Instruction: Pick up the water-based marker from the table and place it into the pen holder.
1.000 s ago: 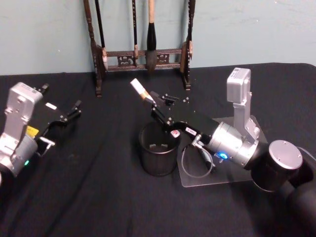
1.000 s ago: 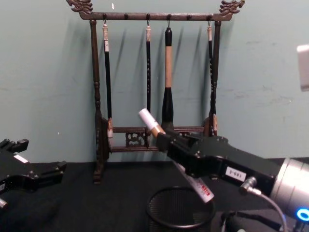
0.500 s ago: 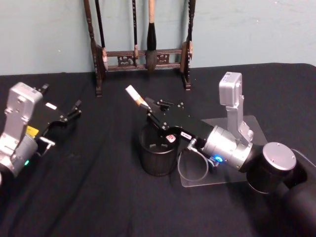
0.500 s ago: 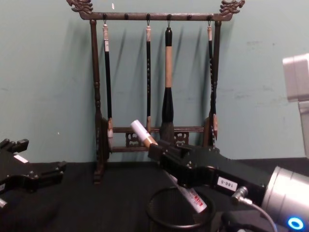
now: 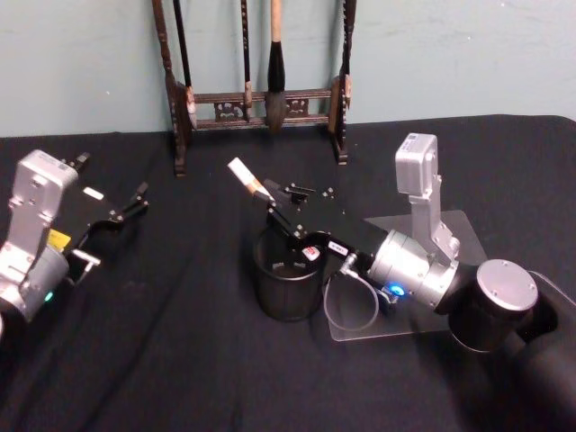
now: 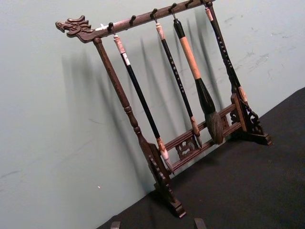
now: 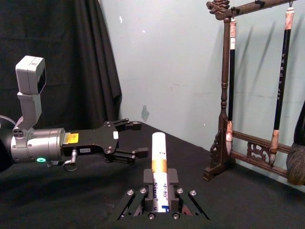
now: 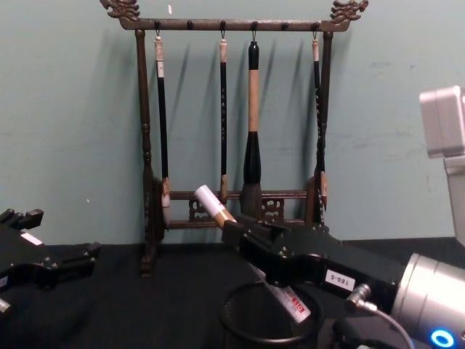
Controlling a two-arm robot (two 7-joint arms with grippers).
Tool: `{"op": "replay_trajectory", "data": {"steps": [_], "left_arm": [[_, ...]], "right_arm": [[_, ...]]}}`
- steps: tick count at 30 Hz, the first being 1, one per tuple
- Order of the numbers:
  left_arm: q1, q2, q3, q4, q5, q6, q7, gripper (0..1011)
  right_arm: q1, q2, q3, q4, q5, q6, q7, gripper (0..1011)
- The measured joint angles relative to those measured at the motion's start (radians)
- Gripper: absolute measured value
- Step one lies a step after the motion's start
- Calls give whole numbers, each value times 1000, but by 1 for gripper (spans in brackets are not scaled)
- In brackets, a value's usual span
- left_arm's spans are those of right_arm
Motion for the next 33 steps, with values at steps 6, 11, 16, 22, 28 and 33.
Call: {"op": "replay_trajectory", "data": {"steps": [6, 11, 16, 22, 28, 33], "left_arm": [[0, 0, 0, 0, 0, 0, 0, 1001], [0, 0, 0, 0, 0, 0, 0, 1001], [0, 0, 0, 0, 0, 0, 0, 1001], [0, 0, 0, 0, 0, 0, 0, 1001], [0, 0, 0, 0, 0, 0, 0, 1001], [0, 0, 0, 0, 0, 0, 0, 1001]], "right_arm": [[0, 0, 1, 0, 1, 0, 0, 178], [0, 0, 2, -1, 2, 0, -1, 299], [0, 0, 2, -1, 2, 0, -1, 476], [-1, 0, 3, -2, 3, 1, -1, 645], [-1, 0, 3, -2, 3, 1, -1, 840], [-1, 0, 3, -2, 3, 2, -1, 970]]}}
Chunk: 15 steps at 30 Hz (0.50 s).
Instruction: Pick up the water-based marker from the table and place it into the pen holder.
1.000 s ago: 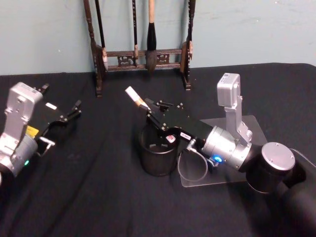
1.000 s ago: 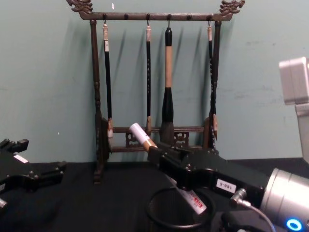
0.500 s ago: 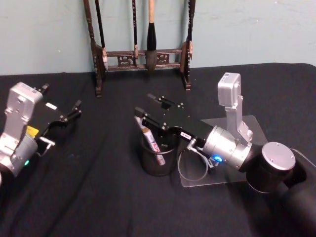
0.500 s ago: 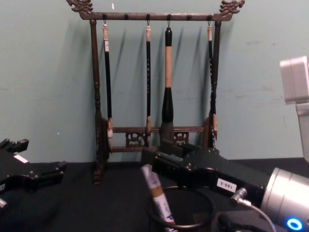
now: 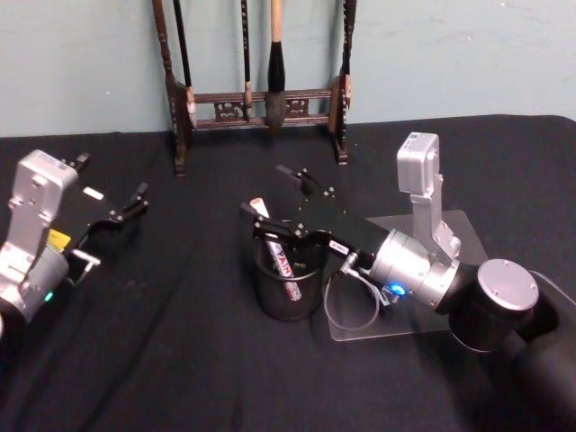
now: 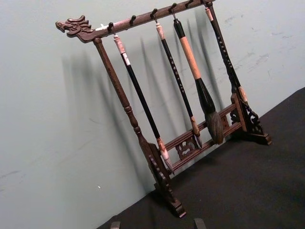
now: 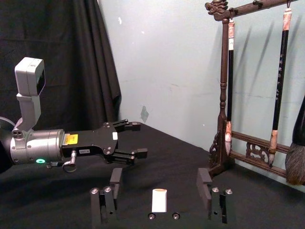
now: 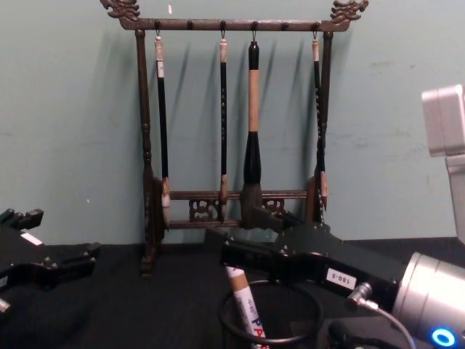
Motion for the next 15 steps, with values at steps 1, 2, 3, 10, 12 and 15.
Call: {"op": "replay_trajectory", "data": {"steps": [1, 2, 3, 10, 12, 15], "left_arm": [[0, 0, 0, 0, 0, 0, 0, 1001], [0, 0, 0, 0, 0, 0, 0, 1001], [0, 0, 0, 0, 0, 0, 0, 1001], [0, 0, 0, 0, 0, 0, 0, 1001], [0, 0, 0, 0, 0, 0, 0, 1001], [0, 0, 0, 0, 0, 0, 0, 1001]], "right_arm": [[0, 0, 0, 0, 0, 0, 0, 1000], [0, 0, 0, 0, 0, 0, 0, 1003], [0, 0, 0, 0, 0, 0, 0, 1002], [-4, 3, 2, -8, 1, 3, -1, 1002], [-10, 9, 6, -21, 4, 8, -5, 1002], [-22, 24, 16, -52, 6, 21, -21, 1002]]}}
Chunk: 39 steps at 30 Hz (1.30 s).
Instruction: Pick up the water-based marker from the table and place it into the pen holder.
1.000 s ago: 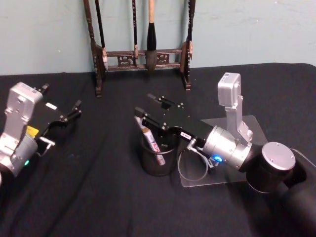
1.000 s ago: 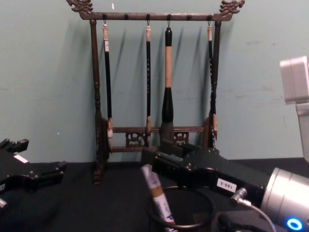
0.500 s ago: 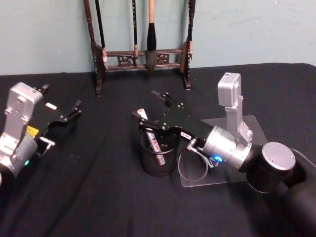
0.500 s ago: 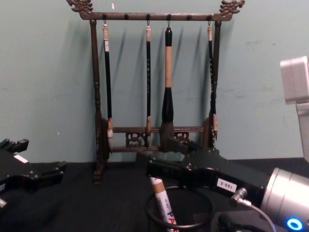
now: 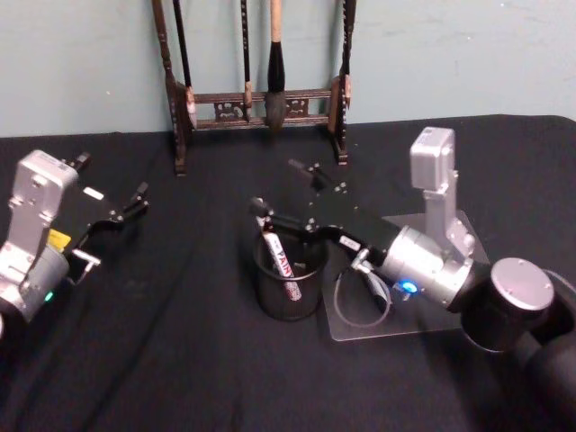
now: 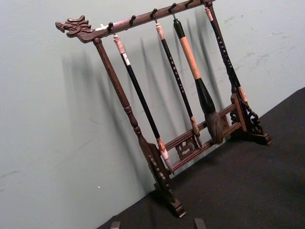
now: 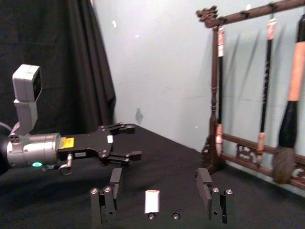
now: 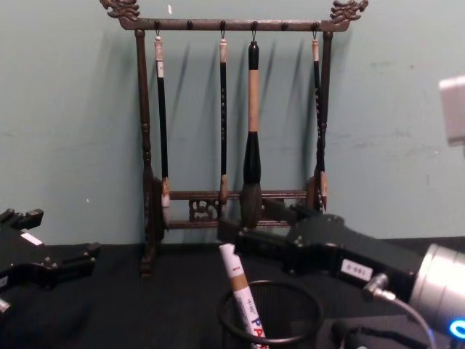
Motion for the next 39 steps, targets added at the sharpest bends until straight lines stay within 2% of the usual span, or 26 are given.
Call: {"op": "replay_trajectory", "data": {"steps": [6, 8, 11, 18, 24, 31, 36, 39], "left_arm": [[0, 0, 0, 0, 0, 0, 0, 1001], [0, 0, 0, 0, 0, 0, 0, 1001], [0, 0, 0, 0, 0, 0, 0, 1001], [0, 0, 0, 0, 0, 0, 0, 1001], [0, 0, 0, 0, 0, 0, 0, 1001], [0, 0, 0, 0, 0, 0, 0, 1001], [0, 0, 0, 0, 0, 0, 0, 1001], [0, 0, 0, 0, 0, 0, 0, 1001]], "right_arm": [[-41, 52, 36, -93, -4, 44, -66, 1002], [-45, 57, 40, -102, -5, 52, -74, 1002], [-76, 85, 67, -157, -8, 115, -132, 1002], [-113, 122, 102, -229, -32, 220, -232, 1002], [-119, 153, 100, -262, -84, 309, -270, 1002], [-112, 158, 92, -268, -123, 410, -297, 1002], [-105, 143, 86, -254, -139, 467, -306, 1002], [-102, 133, 85, -243, -141, 482, -309, 1002]]}}
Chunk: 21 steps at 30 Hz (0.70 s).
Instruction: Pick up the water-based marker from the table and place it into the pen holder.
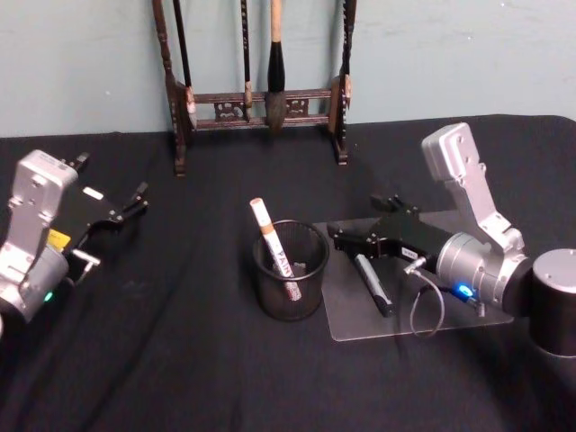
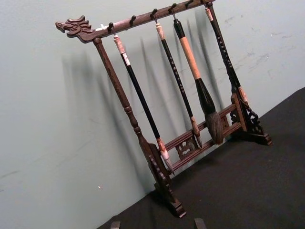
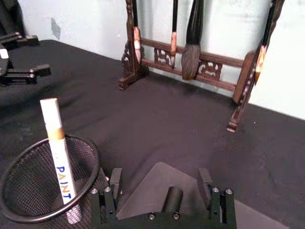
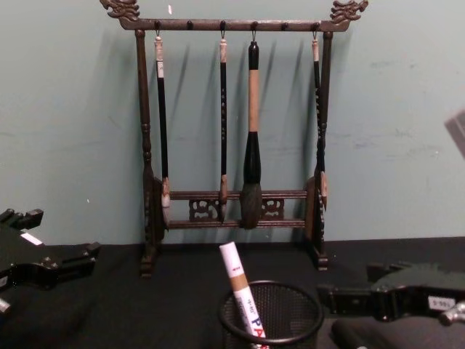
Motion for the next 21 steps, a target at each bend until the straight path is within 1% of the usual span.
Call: {"op": "replay_trajectory", "data": {"steps": [10, 21], "left_arm": [[0, 0, 0, 0, 0, 0, 0, 1001], [0, 0, 0, 0, 0, 0, 0, 1001]], "right_arm": [[13, -40, -1, 47, -29, 49, -21, 1002], [32, -59, -16, 81, -72, 94, -13, 1002]]}}
